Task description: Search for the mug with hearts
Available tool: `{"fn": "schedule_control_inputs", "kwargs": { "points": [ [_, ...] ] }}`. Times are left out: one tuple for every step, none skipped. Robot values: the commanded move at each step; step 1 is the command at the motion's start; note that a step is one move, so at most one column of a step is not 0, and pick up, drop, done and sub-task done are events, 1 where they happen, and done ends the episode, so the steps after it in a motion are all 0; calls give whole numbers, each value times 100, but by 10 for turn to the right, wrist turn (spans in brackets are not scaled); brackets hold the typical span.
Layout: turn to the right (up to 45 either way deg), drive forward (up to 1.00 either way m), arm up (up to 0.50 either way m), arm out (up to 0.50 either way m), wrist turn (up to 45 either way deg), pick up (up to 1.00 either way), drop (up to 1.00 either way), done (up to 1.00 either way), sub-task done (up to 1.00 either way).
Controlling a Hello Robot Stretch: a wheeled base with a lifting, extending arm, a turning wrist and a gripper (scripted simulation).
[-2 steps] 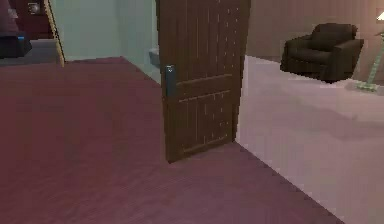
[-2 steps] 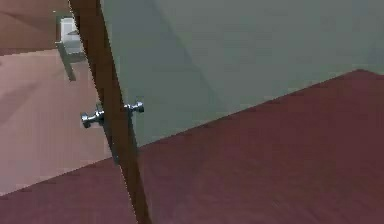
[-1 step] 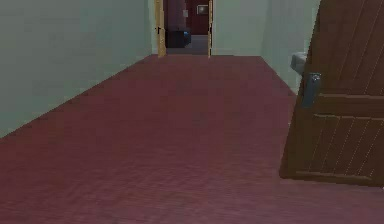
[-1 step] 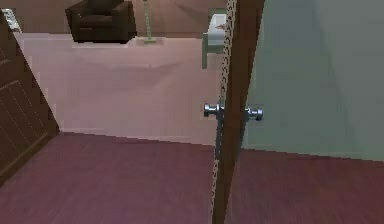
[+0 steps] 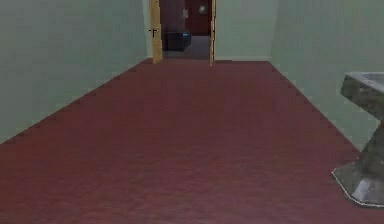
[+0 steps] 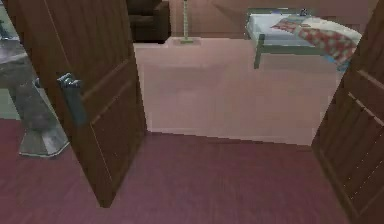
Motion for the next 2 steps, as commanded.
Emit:
{"fn": "schedule_control_inputs", "kwargs": {
  "points": [
    [0,100,0,0,0,0,0,0,0],
    [0,100,0,0,0,0,0,0,0]
  ]
}}
